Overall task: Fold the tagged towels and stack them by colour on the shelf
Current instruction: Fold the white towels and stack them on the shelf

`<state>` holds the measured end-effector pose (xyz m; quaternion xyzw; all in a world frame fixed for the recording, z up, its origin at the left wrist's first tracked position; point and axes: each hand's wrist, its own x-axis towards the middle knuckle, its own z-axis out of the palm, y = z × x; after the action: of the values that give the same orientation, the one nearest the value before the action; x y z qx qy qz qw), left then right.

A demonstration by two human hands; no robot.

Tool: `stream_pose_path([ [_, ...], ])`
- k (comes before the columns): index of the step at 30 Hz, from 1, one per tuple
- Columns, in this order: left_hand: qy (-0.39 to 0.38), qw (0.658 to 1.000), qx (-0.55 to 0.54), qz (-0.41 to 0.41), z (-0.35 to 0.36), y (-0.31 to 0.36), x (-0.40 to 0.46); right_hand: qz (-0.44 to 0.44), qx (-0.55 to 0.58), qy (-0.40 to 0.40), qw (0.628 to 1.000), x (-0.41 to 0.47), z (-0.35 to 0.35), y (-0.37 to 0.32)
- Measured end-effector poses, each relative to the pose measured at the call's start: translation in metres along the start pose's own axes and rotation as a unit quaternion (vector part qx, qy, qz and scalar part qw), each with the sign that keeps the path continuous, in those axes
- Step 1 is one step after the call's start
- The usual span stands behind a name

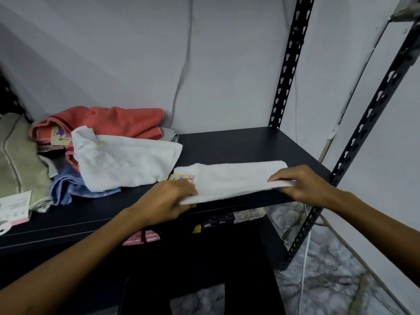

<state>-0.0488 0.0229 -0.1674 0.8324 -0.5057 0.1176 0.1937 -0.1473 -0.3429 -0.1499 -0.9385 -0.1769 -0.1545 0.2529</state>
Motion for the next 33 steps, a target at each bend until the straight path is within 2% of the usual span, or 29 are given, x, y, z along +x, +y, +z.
stream_pose_path([
  [3,0.067,0.978,-0.163,-0.112,-0.029,0.003,0.012,0.107,0.100,0.013,0.989,0.012,-0.029,-0.014],
  [8,0.149,0.924,-0.291,-0.200,-0.074,0.000,0.048,0.176,0.180,0.091,0.964,0.039,-0.066,-0.019],
  [11,0.135,0.908,-0.307,-0.252,-0.088,-0.013,0.068,0.199,0.236,0.146,0.940,0.055,-0.078,-0.017],
  [14,0.128,0.893,-0.333,-0.274,-0.092,-0.029,0.085,0.214,0.260,0.162,0.928,0.069,-0.083,-0.014],
  [18,0.138,0.882,-0.348,-0.286,-0.087,-0.046,0.097,0.222,0.253,0.144,0.931,0.079,-0.082,-0.002],
  [25,0.122,0.897,-0.287,-0.312,-0.078,-0.056,0.106,0.223,0.239,0.123,0.937,0.089,-0.078,0.007],
  [27,0.113,0.898,-0.282,-0.317,-0.079,-0.059,0.108,0.214,0.244,0.085,0.942,0.090,-0.083,0.009],
  [30,0.087,0.890,-0.307,-0.325,-0.079,-0.065,0.110,0.211,0.218,0.036,0.952,0.087,-0.087,0.012],
  [33,0.031,0.864,-0.369,-0.340,-0.074,-0.067,0.114,0.237,0.206,0.045,0.948,0.084,-0.086,0.016],
])
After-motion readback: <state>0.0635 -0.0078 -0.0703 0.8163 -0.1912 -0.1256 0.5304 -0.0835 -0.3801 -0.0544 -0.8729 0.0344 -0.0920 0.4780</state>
